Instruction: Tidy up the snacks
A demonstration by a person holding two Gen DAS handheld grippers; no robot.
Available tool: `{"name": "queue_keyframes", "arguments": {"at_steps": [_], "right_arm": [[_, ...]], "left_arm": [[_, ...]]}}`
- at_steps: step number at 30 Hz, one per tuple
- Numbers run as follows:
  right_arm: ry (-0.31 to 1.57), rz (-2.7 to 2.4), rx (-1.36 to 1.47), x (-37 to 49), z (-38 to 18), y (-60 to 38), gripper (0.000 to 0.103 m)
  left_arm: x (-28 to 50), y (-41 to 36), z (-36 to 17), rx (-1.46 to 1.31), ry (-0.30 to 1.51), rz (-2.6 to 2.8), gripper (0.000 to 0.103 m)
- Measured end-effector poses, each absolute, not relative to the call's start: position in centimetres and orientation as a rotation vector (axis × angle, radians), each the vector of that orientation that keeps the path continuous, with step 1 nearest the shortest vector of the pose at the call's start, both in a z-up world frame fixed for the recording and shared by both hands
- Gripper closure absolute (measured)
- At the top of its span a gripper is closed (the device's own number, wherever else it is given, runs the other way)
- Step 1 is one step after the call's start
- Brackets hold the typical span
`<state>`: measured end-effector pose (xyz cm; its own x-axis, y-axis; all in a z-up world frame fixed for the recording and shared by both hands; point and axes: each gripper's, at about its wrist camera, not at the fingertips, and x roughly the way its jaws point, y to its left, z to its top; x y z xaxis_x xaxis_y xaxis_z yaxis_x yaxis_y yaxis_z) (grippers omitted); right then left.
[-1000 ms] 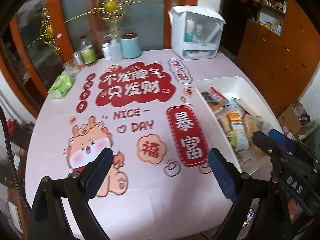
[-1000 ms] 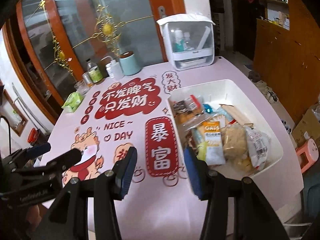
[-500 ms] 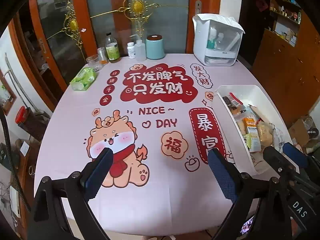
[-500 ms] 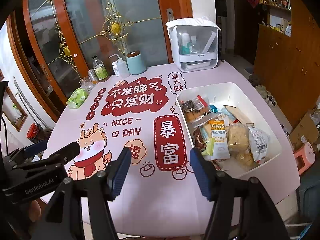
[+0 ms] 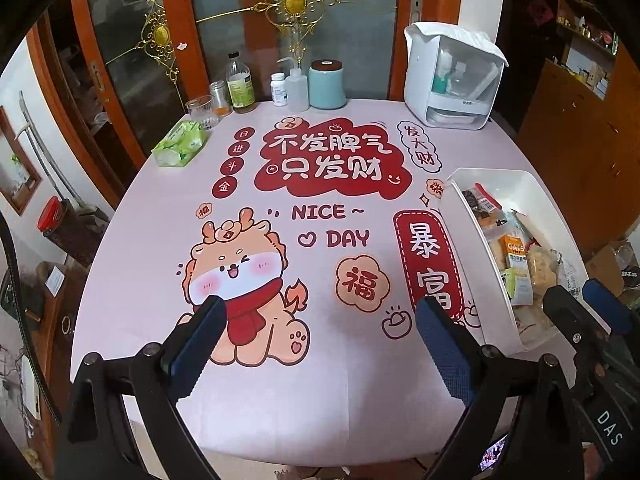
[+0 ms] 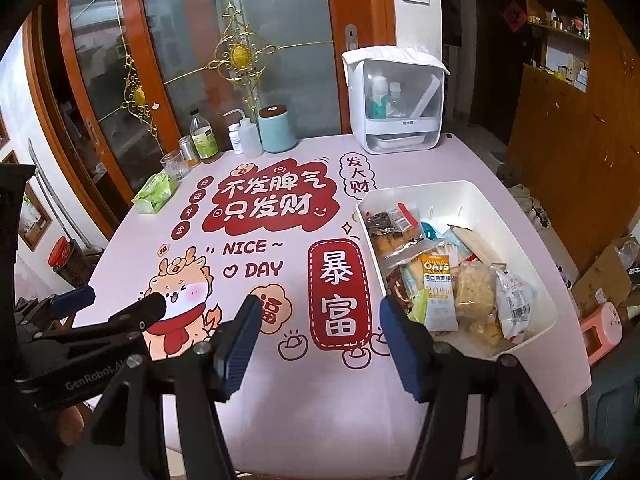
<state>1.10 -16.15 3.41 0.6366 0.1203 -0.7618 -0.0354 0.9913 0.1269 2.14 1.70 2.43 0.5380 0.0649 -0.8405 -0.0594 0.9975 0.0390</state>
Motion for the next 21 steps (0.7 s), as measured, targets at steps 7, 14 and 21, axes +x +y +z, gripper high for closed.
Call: {"name": "queue_keyframes", "arguments": {"at_steps": [7,14,21], "right_arm": [[0.885,0.099,0.096,1.32,3.11,-15.96,0.041],[0.890,0.098,0.100,1.36,3.06,-15.95,0.041],[0.891,0.098,0.101,1.40,3.05,-16.00,0.041]], "left_arm": [[2.16,1.60,2.47,0.008,0.993,0.080,0.008],[2.15,1.70,2.44,0.010,0.994,0.084,0.008],[2.16,1.63,2.45,0.011,0.994,0.085,0.008]]}}
